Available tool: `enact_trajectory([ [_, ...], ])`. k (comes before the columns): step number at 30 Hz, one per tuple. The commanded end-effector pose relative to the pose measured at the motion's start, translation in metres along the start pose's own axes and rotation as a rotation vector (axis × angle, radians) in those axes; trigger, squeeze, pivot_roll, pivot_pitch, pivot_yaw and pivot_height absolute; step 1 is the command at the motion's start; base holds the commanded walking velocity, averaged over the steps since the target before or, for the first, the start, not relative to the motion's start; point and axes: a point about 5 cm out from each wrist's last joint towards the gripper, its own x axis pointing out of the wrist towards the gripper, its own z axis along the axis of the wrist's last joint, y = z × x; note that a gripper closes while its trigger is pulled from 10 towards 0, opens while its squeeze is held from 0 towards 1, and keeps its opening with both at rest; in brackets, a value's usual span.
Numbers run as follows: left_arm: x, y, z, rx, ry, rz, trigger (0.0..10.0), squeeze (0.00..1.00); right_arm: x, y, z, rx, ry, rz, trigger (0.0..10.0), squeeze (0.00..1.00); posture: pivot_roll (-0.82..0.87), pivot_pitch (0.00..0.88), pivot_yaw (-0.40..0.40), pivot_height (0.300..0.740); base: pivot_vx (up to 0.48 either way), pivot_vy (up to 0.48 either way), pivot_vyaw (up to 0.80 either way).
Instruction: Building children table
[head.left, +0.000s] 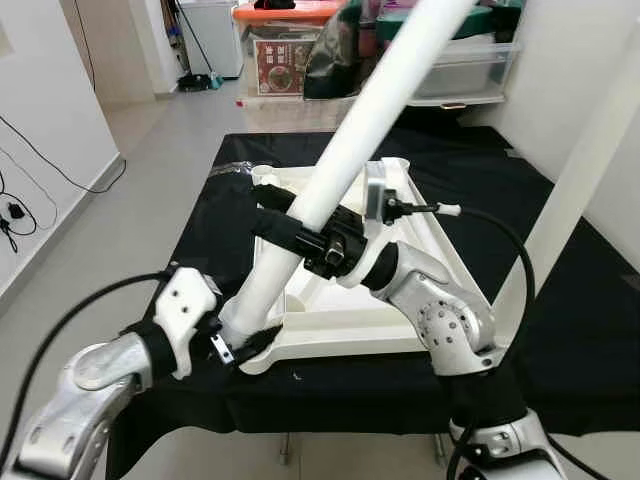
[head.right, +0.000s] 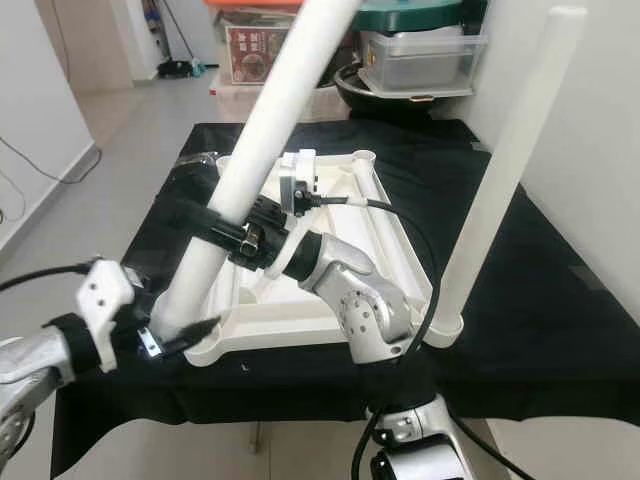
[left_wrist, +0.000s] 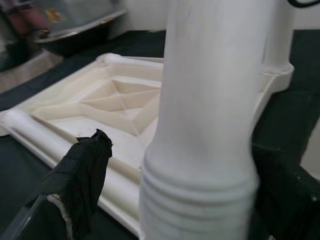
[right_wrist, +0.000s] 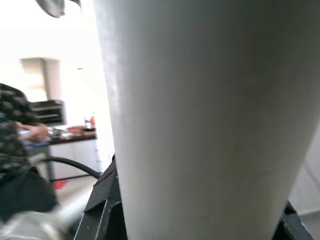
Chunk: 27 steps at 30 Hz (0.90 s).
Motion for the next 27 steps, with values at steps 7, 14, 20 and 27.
enact_trajectory([
  [7,-0.022,0.002,-0.011,-0.059,0.056,0.161,10.0,0.0,-0.019,-0.042,0.008,-0.197,0.07,-0.294,0.0,0.0,0.14,0.0,-0.03,0.74,0.0,0.0,0.0],
  [14,-0.019,0.019,-0.028,-0.085,0.112,0.448,10.0,0.0,-0.023,-0.058,0.012,-0.189,-0.003,-0.49,0.0,0.0,0.13,0.0,-0.017,0.74,0.0,0.0,0.0],
  [20,-0.013,0.005,-0.039,-0.185,0.13,0.467,10.0,0.0,-0.023,-0.033,0.011,-0.186,-0.012,-0.211,0.0,0.0,0.13,0.0,-0.01,0.74,0.0,0.0,0.0],
  [27,-0.025,0.002,-0.048,-0.212,0.164,0.49,10.0,0.0,-0.029,-0.028,0.022,-0.217,0.08,0.011,0.0,0.0,0.14,0.0,-0.027,0.74,0.0,0.0,0.0],
])
